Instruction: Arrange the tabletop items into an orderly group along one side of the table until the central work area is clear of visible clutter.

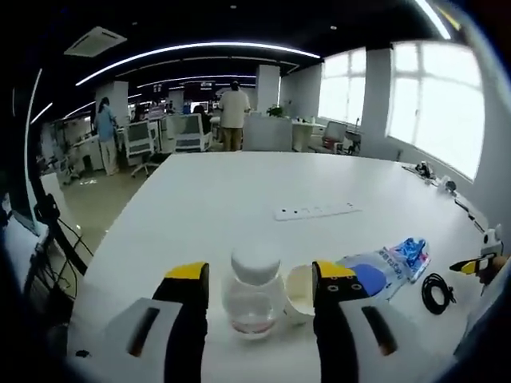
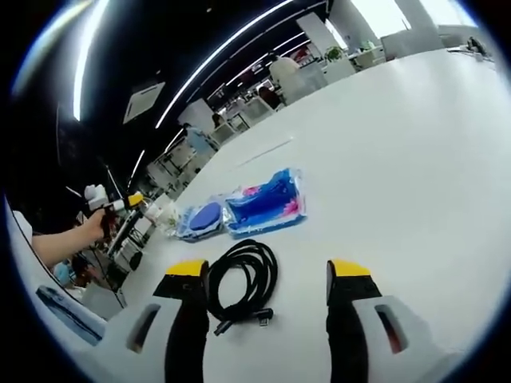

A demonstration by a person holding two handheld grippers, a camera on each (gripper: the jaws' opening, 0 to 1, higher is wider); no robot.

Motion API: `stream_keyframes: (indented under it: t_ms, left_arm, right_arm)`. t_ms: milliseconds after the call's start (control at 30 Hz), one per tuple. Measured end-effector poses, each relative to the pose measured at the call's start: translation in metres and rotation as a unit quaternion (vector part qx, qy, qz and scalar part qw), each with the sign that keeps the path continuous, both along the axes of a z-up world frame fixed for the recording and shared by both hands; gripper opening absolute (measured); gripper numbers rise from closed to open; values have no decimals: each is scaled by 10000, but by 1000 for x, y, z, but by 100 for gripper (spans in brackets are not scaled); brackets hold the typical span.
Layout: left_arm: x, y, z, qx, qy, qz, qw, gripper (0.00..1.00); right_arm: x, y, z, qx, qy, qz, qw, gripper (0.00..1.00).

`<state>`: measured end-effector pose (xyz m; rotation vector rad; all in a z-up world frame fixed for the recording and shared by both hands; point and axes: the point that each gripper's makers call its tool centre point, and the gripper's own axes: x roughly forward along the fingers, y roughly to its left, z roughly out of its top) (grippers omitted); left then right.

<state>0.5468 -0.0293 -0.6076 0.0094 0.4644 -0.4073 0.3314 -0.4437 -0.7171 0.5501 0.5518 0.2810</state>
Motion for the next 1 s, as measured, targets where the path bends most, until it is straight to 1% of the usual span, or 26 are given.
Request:
stream_keyframes:
  t_ms: [67, 233, 400, 500, 567, 600, 667, 767, 800, 967, 1000]
  left_arm:
    - [-5, 0, 0, -57, -22, 3, 10000, 63]
    - [-28, 0, -8, -185, 22, -105, 9998, 67]
    - [-62, 7, -27, -121, 191, -169, 9996, 80]
    - [-76, 12, -33, -134, 224, -170, 9995, 89]
    - [-89, 14, -39, -200, 343, -171, 9991, 93]
    - [-97, 16, -44, -195, 443, -183, 9987, 95]
    - [-107, 17, -48, -177, 532, -207, 9982, 100]
    - [-129, 15, -59, -167, 750, -325, 9965, 100]
    - [-135, 14, -61, -122, 776, -353, 9963, 100]
    - [-169, 12, -77, 347, 959, -714, 9922, 100]
    - [-174, 10, -79, 361, 983, -770, 9915, 100]
  right_arm:
    - [-5, 3, 2, -96, -37, 68, 9999, 60]
    - [-21, 17, 4, -293, -71, 260, 9992, 65]
    - [-38, 32, 3, -557, -71, 490, 9972, 69]
    - [-46, 38, 2, -684, -43, 610, 9958, 73]
    - [-52, 42, 1, -803, -42, 704, 9943, 76]
    - [-56, 44, 1, -849, -39, 755, 9935, 77]
    - [-61, 50, 1, -875, -10, 890, 9922, 80]
    - [-66, 57, 0, -864, 104, 1058, 9906, 82]
    - [-67, 59, -1, -863, 140, 1094, 9901, 83]
    - [-66, 67, -1, -776, 264, 1260, 9886, 85]
    - [-66, 67, -1, -775, 268, 1267, 9885, 86]
